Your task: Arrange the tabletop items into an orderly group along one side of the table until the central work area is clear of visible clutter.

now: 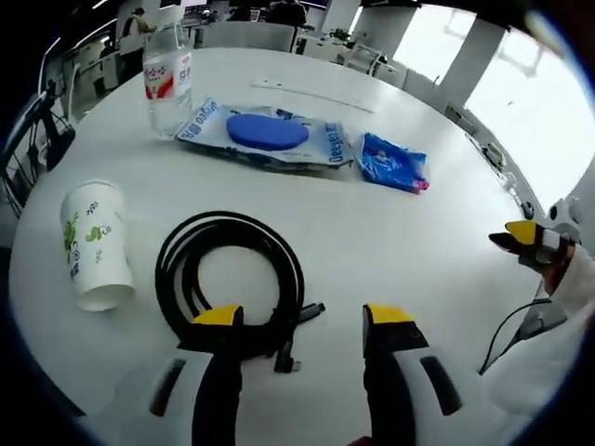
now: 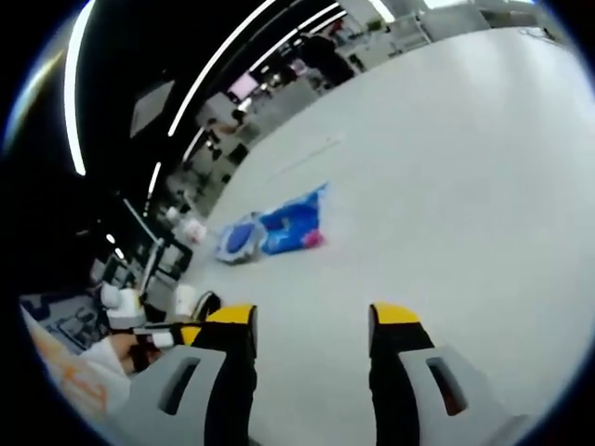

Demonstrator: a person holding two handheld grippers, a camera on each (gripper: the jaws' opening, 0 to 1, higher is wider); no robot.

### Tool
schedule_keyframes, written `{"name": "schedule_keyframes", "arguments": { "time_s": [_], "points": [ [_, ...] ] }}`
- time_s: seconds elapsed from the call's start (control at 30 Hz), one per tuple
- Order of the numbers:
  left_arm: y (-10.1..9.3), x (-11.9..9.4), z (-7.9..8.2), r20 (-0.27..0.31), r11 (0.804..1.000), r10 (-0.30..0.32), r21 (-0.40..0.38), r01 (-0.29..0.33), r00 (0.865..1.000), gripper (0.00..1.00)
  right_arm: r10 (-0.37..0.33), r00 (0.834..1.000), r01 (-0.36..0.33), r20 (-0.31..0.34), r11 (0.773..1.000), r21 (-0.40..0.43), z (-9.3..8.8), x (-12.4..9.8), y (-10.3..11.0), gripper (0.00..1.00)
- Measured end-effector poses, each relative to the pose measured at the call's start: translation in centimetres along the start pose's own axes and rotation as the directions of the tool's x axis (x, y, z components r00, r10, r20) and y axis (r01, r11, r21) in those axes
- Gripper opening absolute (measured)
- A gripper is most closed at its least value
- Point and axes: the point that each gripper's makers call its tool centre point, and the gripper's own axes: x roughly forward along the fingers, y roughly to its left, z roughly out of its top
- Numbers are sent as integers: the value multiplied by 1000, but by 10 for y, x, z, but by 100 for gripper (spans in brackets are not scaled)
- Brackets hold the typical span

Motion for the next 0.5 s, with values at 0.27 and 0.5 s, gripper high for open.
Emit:
{"name": "schedule_keyframes", "arguments": {
  "time_s": [0.27,0.5],
  "points": [
    [0,6,-10,-26,999,-11,44,12,1000,31,2,1000,-2,2,1000,8,-3,1,1,45],
    [2,1,-7,16,999,-6,37,5,1000,20,-1,1000,1,5,1000,15,-8,-1,1,44]
  ]
}}
